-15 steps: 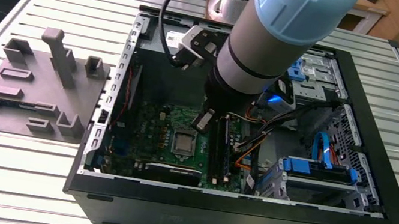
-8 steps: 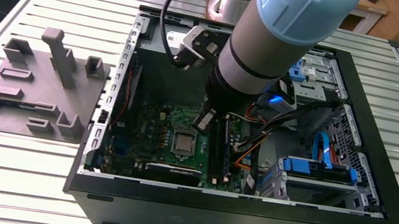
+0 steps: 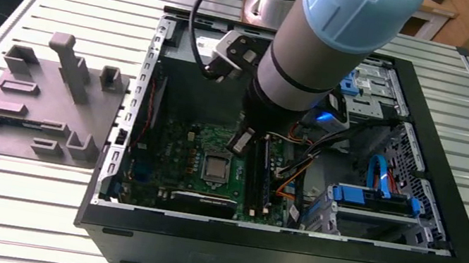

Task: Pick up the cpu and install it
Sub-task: 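Install the first cpu locking lever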

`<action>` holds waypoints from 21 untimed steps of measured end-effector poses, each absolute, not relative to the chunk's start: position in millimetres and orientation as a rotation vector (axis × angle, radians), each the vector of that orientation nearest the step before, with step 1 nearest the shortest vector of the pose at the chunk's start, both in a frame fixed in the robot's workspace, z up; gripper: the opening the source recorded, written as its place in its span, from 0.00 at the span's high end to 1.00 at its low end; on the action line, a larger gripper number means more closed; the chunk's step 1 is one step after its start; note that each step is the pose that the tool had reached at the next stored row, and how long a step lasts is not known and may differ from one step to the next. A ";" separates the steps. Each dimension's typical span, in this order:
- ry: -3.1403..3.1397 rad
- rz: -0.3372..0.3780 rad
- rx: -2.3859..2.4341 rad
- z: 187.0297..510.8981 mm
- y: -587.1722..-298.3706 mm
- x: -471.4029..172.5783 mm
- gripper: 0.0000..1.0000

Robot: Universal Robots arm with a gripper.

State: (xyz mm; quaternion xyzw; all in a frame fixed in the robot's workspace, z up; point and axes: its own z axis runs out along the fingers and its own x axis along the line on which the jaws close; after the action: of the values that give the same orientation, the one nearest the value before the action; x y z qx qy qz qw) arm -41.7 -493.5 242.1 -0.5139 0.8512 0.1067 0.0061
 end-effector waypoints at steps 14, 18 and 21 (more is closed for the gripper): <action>2.664 0.334 -1.608 241.5 -470.2 -23.9 0.90; 2.664 0.334 -1.608 239.7 -466.9 -23.2 0.90; 2.664 0.334 -1.608 237.9 -463.0 -23.4 0.90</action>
State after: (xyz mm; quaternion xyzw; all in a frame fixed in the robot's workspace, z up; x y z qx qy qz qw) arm -23.4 -463.0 237.9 -0.5138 0.8512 0.1068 0.0061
